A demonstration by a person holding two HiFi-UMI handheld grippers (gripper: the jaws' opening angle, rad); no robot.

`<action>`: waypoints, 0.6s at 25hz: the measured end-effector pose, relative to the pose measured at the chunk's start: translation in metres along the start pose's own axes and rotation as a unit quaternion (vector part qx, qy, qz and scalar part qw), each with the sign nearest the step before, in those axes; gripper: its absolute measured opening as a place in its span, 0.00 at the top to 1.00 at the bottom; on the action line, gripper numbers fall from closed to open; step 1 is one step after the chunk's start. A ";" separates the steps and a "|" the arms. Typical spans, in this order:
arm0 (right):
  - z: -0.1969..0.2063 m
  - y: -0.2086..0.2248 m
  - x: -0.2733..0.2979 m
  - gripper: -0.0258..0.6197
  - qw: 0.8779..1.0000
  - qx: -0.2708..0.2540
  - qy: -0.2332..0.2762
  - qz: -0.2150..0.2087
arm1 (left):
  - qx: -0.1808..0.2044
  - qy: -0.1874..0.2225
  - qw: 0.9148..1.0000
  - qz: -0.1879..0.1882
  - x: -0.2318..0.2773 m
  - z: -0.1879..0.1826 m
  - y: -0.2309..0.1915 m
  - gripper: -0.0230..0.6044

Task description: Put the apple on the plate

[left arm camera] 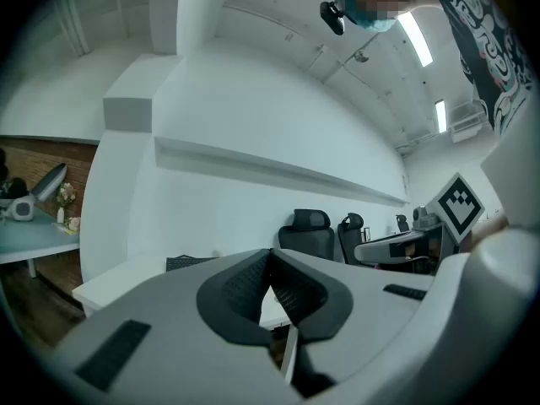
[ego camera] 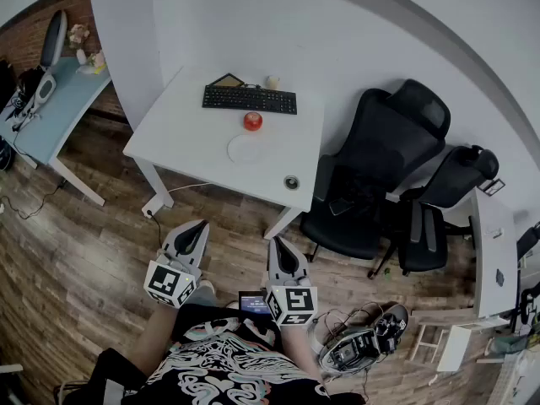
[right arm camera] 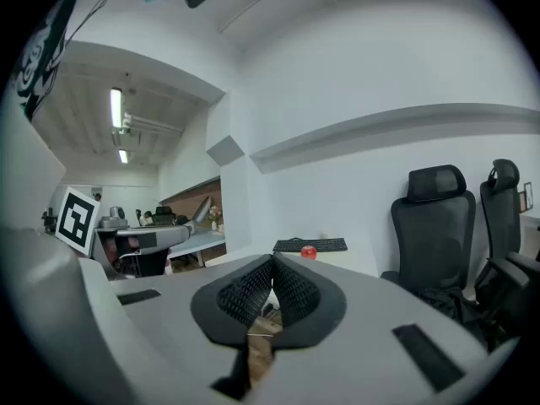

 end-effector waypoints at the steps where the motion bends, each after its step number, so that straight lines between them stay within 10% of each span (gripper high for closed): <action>1: 0.000 0.000 -0.001 0.91 1.000 0.000 0.002 0.002 | 0.009 0.003 1.000 -0.001 -0.001 0.000 0.001 0.94; 15: -0.003 0.011 -0.011 0.91 0.998 0.051 0.034 -0.017 | 0.022 0.001 0.999 -0.040 -0.004 0.000 -0.003 0.94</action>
Point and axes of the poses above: the fingertips, and each gripper's own axes: x forward along the fingers, y to its right, z out of its underside, the point moved 10 cm from there along -x, backward along the fingers, and after that the axes turned 15 degrees about y, right-handed, at the moved point
